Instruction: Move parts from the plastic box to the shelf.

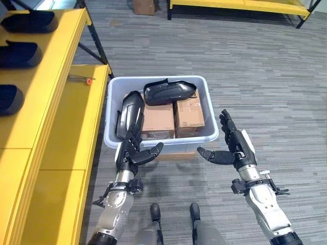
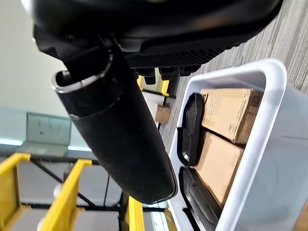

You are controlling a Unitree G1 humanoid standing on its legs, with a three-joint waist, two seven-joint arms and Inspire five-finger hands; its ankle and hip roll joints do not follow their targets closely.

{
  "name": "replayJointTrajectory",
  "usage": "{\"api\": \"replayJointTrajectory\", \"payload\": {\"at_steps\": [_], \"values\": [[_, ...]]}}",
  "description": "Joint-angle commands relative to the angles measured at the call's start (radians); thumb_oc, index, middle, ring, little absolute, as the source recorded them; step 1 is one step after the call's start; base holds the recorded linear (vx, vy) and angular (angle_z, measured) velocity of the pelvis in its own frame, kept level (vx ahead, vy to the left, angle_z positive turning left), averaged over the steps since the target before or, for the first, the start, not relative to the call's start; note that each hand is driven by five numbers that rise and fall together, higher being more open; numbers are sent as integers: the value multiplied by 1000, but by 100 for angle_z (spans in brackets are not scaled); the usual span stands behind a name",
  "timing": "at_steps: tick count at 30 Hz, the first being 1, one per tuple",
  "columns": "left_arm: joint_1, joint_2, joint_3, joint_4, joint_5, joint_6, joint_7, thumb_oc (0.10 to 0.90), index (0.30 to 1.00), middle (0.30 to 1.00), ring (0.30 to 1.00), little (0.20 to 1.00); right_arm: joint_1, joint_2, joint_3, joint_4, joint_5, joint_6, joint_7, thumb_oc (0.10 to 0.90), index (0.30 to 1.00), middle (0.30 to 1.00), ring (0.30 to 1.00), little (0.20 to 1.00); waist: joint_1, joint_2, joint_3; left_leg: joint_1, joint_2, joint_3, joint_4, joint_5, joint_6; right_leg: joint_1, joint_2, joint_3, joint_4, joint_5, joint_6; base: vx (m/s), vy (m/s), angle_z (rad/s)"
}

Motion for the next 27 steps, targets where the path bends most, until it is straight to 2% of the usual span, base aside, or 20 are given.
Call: {"api": "replayJointTrajectory", "payload": {"at_steps": [1, 2, 3, 4, 6, 9, 11, 13, 18, 22, 27], "values": [[-58, 67, 14, -115, -2, -95, -22, 900, 1000, 1000, 1000, 1000, -86, 1, -15, -113, -29, -94, -16, 900, 1000, 1000, 1000, 1000, 11, -17, -33, -28, 56, -39, 68, -91, -14, 53, -89, -52, 37, 82, 41, 62, -105, 16], [-68, 81, 21, -121, -3, -97, -17, 900, 1000, 1000, 1000, 1000, -116, 3, -9, -108, -36, -93, -26, 900, 1000, 1000, 1000, 1000, 23, -20, -28, -16, 85, -29, 62, -101, -34, 54, -160, -134, -91, 106, 40, 67, -159, 0], [-75, 84, 26, -120, -3, -99, -9, 900, 1000, 1000, 1000, 1000, -139, 2, 0, -104, -46, -92, -32, 900, 1000, 1000, 1000, 1000, 31, -25, -16, -11, 103, -20, 68, -108, -45, 39, -192, -181, -138, 133, 48, 66, -233, -20], [-76, 85, 31, -116, 0, -99, -2, 900, 1000, 1000, 1000, 1000, -154, 0, 6, -104, -60, -90, -37, 900, 1000, 1000, 1000, 1000, 33, -34, -2, -5, 116, -21, 84, -116, -54, 37, -211, -190, -158, 161, 53, 46, -197, -52], [-74, 83, 31, -110, -1, -97, -7, 900, 1000, 1000, 1000, 1000, -141, -14, -4, -119, -69, -89, -29, 900, 1000, 1000, 1000, 1000, 35, -60, 2, -10, 106, -33, 100, -119, -65, 82, -204, -164, -197, 155, 59, 57, -153, -36], [-67, 59, 31, -109, -10, -98, -9, 900, 1000, 1000, 1000, 1000, -164, -35, -12, -118, -78, -84, -30, 900, 1000, 1000, 1000, 1000, 42, -83, -24, -18, 110, -38, 82, -97, -89, 106, -196, -211, -229, 172, 77, 41, -139, 54], [-64, 53, 32, -112, -16, -96, -8, 900, 1000, 1000, 1000, 1000, -169, -41, -14, -120, -75, -86, -33, 900, 1000, 1000, 1000, 1000, 41, -82, -28, -22, 116, -43, 77, -90, -93, 111, -189, -213, -232, 164, 73, 16, -110, 25], [-59, 42, 30, -119, -30, -90, -12, 900, 1000, 1000, 1000, 1000, -196, -55, -16, -125, -65, -88, -33, 900, 1000, 1000, 1000, 1000, 41, -77, -32, -37, 139, -63, 65, -69, -107, 121, -164, -228, -237, 126, 58, 13, -176, 4], [-37, 41, 24, -145, -33, -78, -24, 900, 1000, 1000, 1000, 1000, -274, -77, 2, -128, -71, -87, -47, 900, 1000, 1000, 1000, 1000, 51, -61, -14, -50, 171, -82, 35, -35, -129, 118, -134, -249, -231, 75, 37, -7, -132, 5], [-27, 43, 26, -171, -48, -81, -21, 900, 1000, 1000, 1000, 1000, -488, -101, 73, -104, -142, -74, -96, 900, 1000, 1000, 1000, 1000, 79, -37, 38, -68, 194, -82, -3, 1, -145, 74, -114, -251, -215, 65, 27, -47, -99, 4], [-33, 35, 13, -175, -55, -82, -13, 900, 1000, 1000, 1000, 1000, -614, -118, 115, -66, -188, -55, -121, 900, 1000, 1000, 1000, 1000, 91, -33, 55, -76, 201, -77, -19, 14, -148, 54, -107, -246, -213, 65, 24, -5, -9, 2]]}}
